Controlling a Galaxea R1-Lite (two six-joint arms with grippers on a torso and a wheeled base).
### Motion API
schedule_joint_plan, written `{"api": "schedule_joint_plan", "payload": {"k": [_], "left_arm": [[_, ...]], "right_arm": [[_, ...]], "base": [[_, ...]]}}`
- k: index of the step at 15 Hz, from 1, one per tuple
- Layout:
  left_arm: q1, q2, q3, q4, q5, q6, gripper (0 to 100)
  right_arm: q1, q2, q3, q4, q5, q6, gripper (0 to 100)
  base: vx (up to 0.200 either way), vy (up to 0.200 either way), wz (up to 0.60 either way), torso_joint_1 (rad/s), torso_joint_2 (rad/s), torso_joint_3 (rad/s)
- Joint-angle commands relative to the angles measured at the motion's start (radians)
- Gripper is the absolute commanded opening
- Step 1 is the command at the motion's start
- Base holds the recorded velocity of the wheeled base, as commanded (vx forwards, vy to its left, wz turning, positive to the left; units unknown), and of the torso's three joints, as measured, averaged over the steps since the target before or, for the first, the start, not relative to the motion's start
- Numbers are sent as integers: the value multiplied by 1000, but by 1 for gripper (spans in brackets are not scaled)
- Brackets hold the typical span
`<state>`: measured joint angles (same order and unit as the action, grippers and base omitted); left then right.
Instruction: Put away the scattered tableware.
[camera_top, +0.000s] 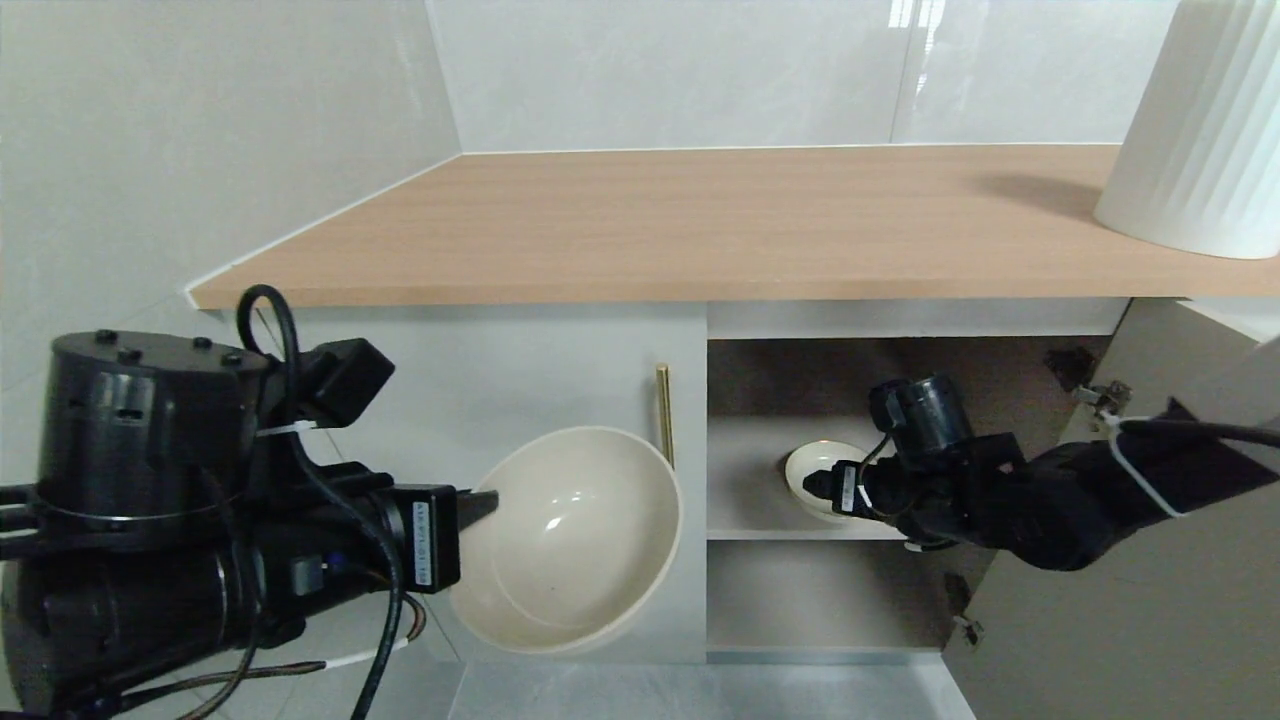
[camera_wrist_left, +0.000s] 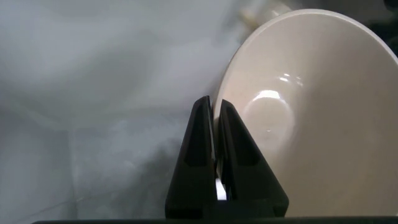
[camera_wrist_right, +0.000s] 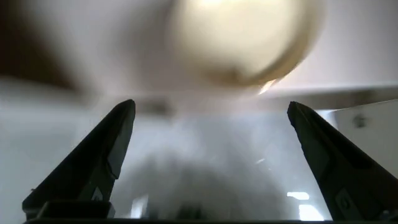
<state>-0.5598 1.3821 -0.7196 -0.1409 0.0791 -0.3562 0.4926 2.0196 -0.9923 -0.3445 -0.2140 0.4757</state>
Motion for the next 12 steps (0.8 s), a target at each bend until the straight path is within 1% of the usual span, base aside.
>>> {"api": "schedule_joint_plan", "payload": {"k": [1,2,3,6,7,9,12], "left_arm": [[-52,126,-15,0,-16,31,0],[-66,163,-14,0,-16,51,0],[-86,183,-12,0,-16,56,0],[-149,225,-12,0,8,57,0],[-183,236,-9,1,13,56,0],[-209,267,-6,1,30,52,0],[-238,295,-3,1,68,51,0]], "right_arm": [[77,-262,84,125,117,-55,100],[87,-305,80,183,137,-60,100],[103,-335,80,214,151,-60,100],[167,-412,80,286,162,-66,100],[212,-418,81,315,162,-66,100],[267,-417,87,349,160,-89,100],[297,-377,87,351,154,-103,100]], "base": [[0,0,0,0,0,0],[0,0,0,0,0,0],[0,0,0,0,0,0],[0,0,0,0,0,0],[0,0,0,0,0,0],[0,0,0,0,0,0],[0,0,0,0,0,0]]}}
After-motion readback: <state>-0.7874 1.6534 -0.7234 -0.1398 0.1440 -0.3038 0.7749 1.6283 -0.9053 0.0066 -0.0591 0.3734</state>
